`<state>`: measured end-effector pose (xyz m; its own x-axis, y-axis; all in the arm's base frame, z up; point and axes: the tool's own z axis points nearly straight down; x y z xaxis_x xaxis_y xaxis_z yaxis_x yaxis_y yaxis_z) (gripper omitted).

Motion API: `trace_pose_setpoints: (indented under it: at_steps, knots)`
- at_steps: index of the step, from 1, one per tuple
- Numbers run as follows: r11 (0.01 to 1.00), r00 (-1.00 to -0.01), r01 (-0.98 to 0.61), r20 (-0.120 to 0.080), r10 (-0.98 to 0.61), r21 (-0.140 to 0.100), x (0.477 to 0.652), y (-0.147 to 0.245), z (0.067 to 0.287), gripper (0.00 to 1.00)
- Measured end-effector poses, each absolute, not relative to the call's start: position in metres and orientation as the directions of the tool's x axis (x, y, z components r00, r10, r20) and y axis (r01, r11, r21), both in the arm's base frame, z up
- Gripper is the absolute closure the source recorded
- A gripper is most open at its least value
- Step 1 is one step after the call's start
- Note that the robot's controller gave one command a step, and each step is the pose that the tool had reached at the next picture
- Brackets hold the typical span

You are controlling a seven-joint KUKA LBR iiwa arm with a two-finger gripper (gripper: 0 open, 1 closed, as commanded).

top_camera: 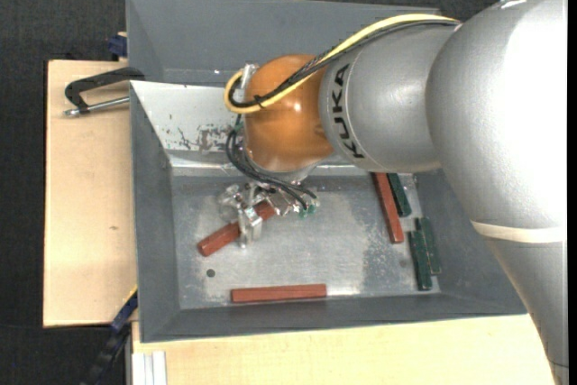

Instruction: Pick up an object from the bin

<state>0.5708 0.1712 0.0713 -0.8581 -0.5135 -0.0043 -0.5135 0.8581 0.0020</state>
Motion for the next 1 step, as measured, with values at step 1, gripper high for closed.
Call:
trace_pose_setpoints:
  at_steps: [1]
  knots:
    - [0.858,-0.858,-0.513,0.000,-0.513,0.002,0.5703,0.1712,0.0921,1.00]
